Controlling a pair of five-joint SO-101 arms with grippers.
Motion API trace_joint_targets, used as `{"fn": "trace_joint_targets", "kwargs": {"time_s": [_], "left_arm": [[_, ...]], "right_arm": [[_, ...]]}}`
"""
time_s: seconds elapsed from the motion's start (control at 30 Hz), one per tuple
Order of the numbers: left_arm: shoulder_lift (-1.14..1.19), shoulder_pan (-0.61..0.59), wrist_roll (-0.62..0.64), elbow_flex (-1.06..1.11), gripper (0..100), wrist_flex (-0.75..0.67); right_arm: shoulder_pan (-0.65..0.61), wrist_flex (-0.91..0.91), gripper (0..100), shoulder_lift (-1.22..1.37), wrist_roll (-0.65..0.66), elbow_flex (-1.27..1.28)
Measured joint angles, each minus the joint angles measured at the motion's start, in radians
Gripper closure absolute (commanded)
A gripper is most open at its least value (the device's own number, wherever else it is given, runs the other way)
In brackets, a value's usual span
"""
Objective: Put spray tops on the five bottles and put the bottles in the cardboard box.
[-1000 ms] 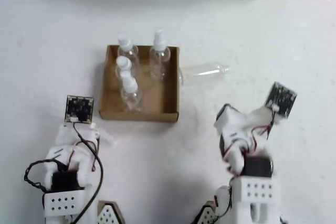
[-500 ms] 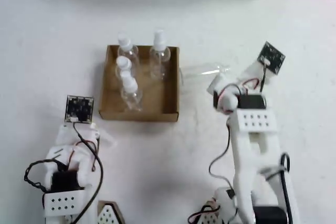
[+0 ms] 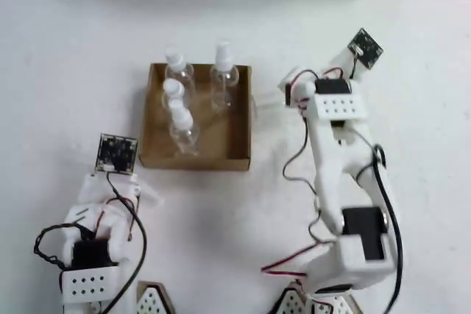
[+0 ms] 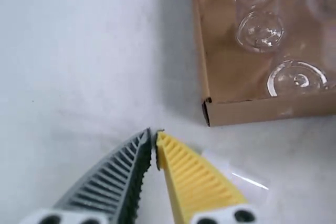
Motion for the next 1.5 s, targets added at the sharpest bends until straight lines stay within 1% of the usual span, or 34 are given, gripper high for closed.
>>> {"fn": "trace_joint_targets", "kwargs": {"time_s": [0.17, 0.43, 0.6, 0.87, 0.93, 1.0, 1.03, 1.1, 1.13, 1.2, 1.23, 1.37, 1.5], "left_arm": [[0.0, 0.0, -0.002, 0.0, 98, 0.0], [0.0, 0.0, -0.002, 0.0, 98, 0.0], [0.0, 0.0, -0.002, 0.0, 98, 0.0], [0.0, 0.0, -0.002, 0.0, 98, 0.0], [0.0, 0.0, -0.002, 0.0, 98, -0.005], [0.0, 0.0, -0.002, 0.0, 98, -0.006], [0.0, 0.0, -0.002, 0.0, 98, -0.006], [0.0, 0.0, -0.002, 0.0, 98, -0.006], [0.0, 0.0, -0.002, 0.0, 98, -0.006], [0.0, 0.0, -0.002, 0.0, 98, -0.006], [0.0, 0.0, -0.002, 0.0, 98, -0.012], [0.0, 0.0, -0.002, 0.0, 98, -0.025], [0.0, 0.0, -0.002, 0.0, 98, -0.025]], "right_arm": [[0.003, 0.0, 84.3, 0.169, -0.038, -0.155], [0.009, 0.0, 84.1, 0.347, -0.043, -0.316], [0.008, -0.008, 76.2, 0.43, -0.043, -0.368], [0.0, 0.044, 78.5, 0.535, -0.037, -0.459], [-0.003, 0.049, 82.9, 0.568, -0.009, -0.486], [-0.003, 0.06, 94.3, 0.592, 0.005, -0.516], [-0.003, 0.078, 99.7, 0.594, 0.009, -0.531], [0.009, 0.11, 95.4, 0.603, 0.012, -0.555], [0.015, 0.13, 95.4, 0.608, 0.021, -0.571], [0.026, 0.187, 98.9, 0.612, 0.057, -0.598], [0.031, 0.224, 98.2, 0.612, 0.078, -0.615], [0.037, 0.425, 98.2, 0.612, 0.18, -0.724], [0.032, 0.667, 98.2, 0.612, 0.338, -0.79]]}}
